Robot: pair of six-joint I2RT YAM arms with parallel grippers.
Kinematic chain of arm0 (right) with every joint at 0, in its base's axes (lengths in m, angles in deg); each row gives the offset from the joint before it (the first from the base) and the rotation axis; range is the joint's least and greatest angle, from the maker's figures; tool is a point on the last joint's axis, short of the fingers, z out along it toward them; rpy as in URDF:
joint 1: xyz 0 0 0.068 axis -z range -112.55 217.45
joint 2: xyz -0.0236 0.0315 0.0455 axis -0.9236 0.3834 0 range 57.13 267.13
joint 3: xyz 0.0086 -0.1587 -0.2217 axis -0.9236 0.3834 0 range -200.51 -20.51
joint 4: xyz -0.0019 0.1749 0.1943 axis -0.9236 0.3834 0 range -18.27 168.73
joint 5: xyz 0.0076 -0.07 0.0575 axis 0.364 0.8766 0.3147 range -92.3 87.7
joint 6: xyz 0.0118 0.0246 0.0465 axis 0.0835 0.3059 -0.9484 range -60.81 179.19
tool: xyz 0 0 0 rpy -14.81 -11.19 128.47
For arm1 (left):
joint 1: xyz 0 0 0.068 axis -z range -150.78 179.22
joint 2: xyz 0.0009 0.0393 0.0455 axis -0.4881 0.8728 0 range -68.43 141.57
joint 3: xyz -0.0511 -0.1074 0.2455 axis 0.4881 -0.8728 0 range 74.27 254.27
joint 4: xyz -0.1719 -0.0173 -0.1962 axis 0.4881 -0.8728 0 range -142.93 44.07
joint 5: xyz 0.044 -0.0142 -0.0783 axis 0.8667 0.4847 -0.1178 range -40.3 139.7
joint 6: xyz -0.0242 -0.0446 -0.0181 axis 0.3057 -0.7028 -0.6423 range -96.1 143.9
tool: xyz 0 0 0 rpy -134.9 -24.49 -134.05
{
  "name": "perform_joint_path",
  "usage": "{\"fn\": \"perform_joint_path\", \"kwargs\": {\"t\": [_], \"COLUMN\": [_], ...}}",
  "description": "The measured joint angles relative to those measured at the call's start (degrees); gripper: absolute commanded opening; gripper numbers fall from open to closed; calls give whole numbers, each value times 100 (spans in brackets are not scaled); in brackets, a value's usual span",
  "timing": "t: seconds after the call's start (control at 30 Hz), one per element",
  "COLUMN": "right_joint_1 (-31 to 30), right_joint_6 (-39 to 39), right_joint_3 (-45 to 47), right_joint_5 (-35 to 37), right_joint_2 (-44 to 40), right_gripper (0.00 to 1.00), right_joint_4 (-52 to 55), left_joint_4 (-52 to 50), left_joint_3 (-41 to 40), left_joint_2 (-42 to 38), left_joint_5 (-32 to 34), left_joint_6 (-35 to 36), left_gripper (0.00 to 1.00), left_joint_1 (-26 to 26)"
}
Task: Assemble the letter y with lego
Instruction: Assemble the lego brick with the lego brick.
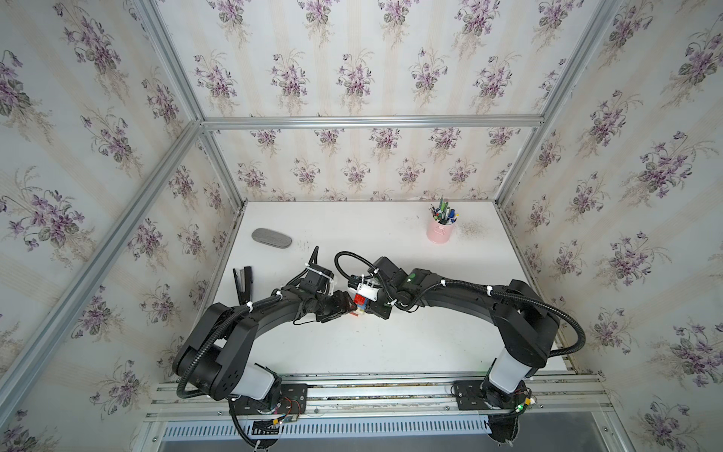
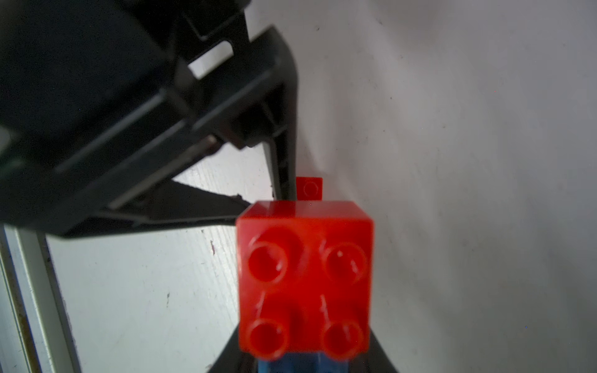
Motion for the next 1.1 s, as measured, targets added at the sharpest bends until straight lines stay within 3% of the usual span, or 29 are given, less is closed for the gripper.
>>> {"fn": "perform_joint_path", "kwargs": {"t": [1.1], "right_joint_1": [-59], "right_joint_6": [-37], "right_joint_3": [-358], "right_joint_5": [55], "right_joint_2": [297], "right_gripper": [22], "right_joint_4": [286], "left_joint_4": [79], "left_joint_3": [-31], "left_joint_2": [11], "left_joint_5": [-15], "left_joint_6": [0], "left_gripper": [65], "left_joint_1": [-7]}}
